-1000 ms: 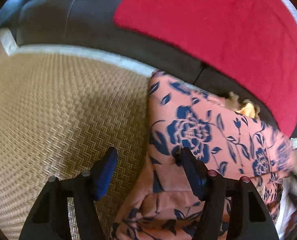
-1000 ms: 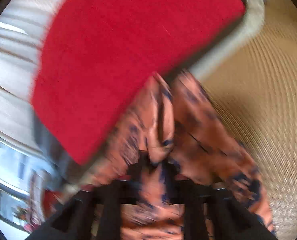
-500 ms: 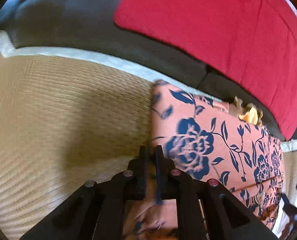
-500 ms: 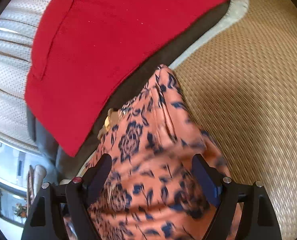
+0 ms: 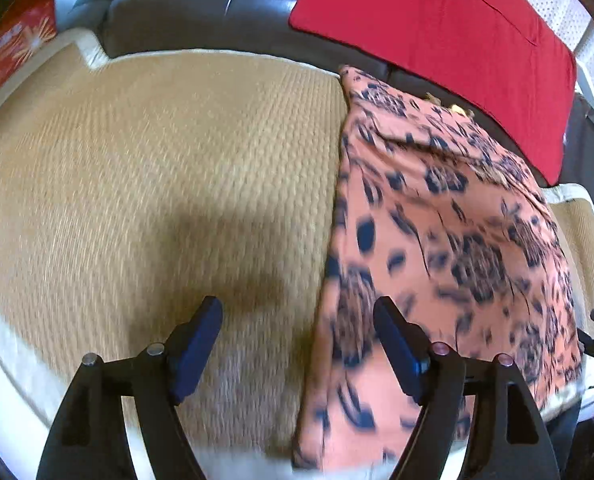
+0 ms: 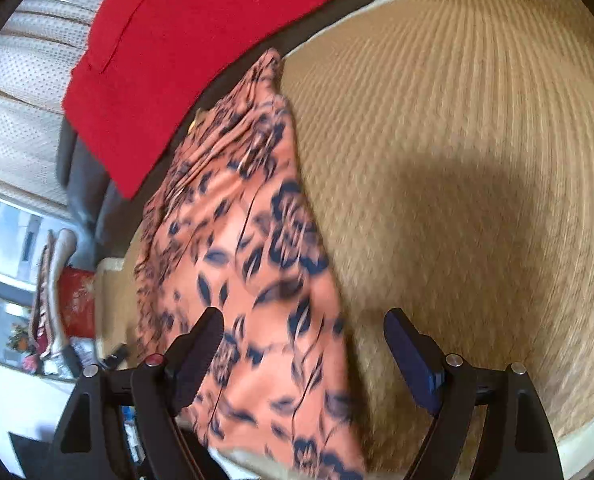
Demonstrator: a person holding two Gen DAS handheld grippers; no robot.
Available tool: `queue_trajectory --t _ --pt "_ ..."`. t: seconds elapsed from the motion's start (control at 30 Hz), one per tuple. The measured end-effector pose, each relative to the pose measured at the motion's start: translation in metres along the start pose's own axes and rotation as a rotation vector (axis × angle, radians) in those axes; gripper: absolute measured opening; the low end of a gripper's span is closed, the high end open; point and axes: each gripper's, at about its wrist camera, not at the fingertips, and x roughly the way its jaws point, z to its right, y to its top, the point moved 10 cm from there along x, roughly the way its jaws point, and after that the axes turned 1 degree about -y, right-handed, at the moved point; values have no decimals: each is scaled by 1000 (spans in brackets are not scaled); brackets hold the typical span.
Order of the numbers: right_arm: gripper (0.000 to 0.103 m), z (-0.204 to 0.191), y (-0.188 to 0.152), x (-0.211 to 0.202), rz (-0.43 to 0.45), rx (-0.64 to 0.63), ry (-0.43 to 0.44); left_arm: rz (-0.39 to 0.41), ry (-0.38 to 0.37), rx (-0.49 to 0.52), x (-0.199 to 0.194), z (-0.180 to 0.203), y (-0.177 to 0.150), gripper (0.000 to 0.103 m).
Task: Fold small clothes
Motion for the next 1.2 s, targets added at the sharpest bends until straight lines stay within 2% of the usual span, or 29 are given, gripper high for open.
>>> queue_trajectory --t 0.1,0.23,0.43,0.47,0.5,0.53,0.57,0.63,0.7,0.73,0.8,0.83,0.87,0.93,0.97,1.0,1.03,1.1,1.2 --pt "85 -8 -16 2 -35 -22 34 -9 -29 -17 -11 9 -16 78" --pt "84 -8 -35 4 -64 -34 8 -35 -50 -8 -9 20 -28 78" --pt "81 -11 -43 6 -78 -59 -12 -72 21 58 1 23 -48 78" --pt "75 -13 -44 7 -90 -61 -6 -82 25 69 0 24 -52 71" --pt "66 -17 -46 8 -98 -62 6 -88 20 65 0 25 -54 40" --pt "62 -20 -47 11 -103 -66 13 -100 17 56 1 26 -56 22" --pt "59 -21 -49 11 -107 -75 10 -118 20 46 4 24 -58 10" --pt "56 -15 -51 14 -107 -68 -12 -121 2 28 3 23 -59 10" --pt "43 -9 -51 17 -111 -51 -23 -116 -12 7 -1 22 -59 10" --pt "42 -8 -52 16 -112 -49 -26 -111 -17 0 -3 21 -59 15" --pt "46 -8 -52 13 -113 -57 -29 -118 -29 8 -2 24 -63 55" --pt "52 -6 -51 12 -110 -59 -43 -116 -46 20 -2 28 -64 64" --pt "54 -5 -50 12 -110 -57 -45 -107 -47 38 -3 32 -65 70" --pt "55 -5 -50 13 -120 -62 -49 -110 -1 80 -1 36 -68 70" --pt "55 -5 -50 14 -124 -67 -61 -119 21 94 2 37 -68 59" --pt "54 -5 -51 17 -129 -72 -74 -122 33 101 4 37 -68 4" --pt "52 -5 -51 18 -133 -71 -75 -146 35 105 6 37 -68 6" --pt "6 -3 -53 24 -169 -48 -64 -137 -1 92 -2 40 -63 5" --pt "6 -12 -57 11 -155 -47 -12 -44 -17 80 -38 40 -49 5"
